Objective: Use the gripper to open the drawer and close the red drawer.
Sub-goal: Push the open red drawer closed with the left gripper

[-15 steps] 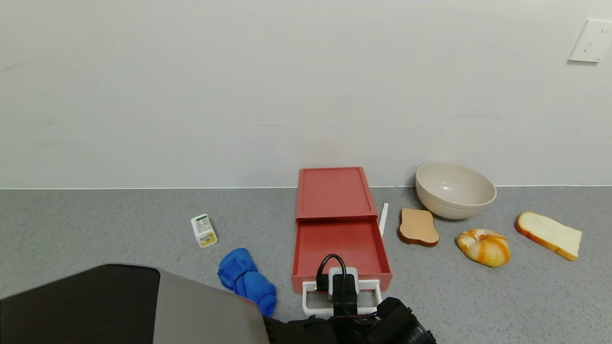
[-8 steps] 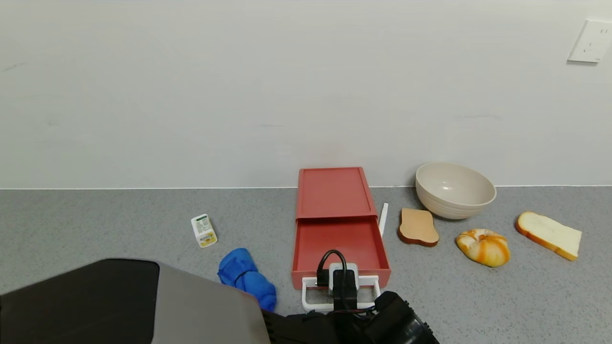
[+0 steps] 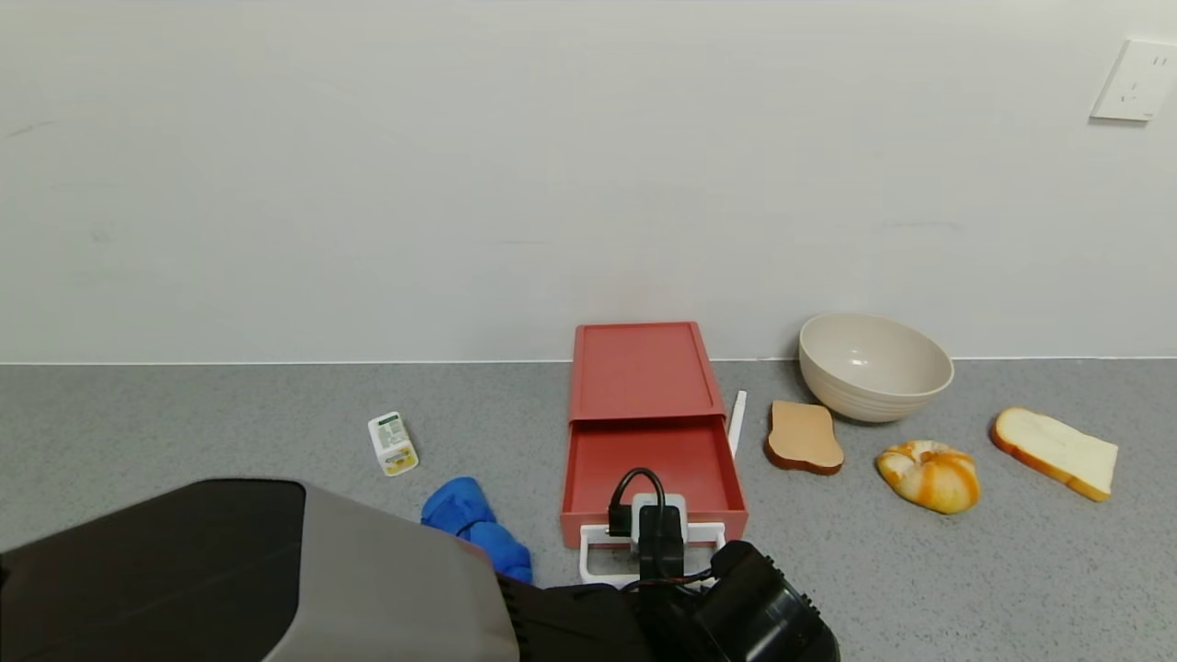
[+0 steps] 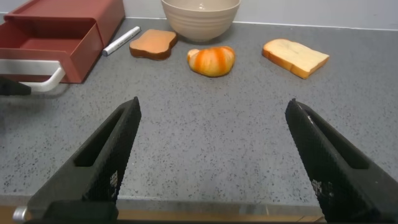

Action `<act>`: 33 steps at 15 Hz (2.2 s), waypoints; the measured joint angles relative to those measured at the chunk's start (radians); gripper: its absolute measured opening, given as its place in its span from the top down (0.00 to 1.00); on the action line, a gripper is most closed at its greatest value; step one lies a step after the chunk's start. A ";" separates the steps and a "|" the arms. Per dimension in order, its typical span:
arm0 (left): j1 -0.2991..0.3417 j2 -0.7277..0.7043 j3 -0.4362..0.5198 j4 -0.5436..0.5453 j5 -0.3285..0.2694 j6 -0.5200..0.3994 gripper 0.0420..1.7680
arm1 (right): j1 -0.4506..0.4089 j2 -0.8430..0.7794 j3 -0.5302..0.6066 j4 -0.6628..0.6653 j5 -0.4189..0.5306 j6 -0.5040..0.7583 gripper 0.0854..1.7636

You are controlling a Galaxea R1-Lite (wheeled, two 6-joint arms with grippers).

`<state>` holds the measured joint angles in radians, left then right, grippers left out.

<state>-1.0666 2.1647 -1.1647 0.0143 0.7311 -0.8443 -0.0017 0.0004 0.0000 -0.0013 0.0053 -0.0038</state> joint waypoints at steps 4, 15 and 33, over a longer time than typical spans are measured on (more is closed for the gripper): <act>0.003 -0.006 -0.003 -0.002 -0.005 0.001 0.03 | 0.000 0.000 0.000 0.000 0.000 0.000 0.03; -0.015 -0.022 0.010 0.011 -0.073 -0.015 0.03 | 0.000 0.000 0.000 0.000 0.000 0.000 0.03; 0.034 0.019 -0.044 0.014 -0.053 0.032 0.03 | 0.000 0.000 0.000 0.000 0.000 0.000 0.03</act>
<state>-1.0328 2.1832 -1.2089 0.0279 0.6779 -0.8119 -0.0013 0.0000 0.0000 -0.0013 0.0057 -0.0043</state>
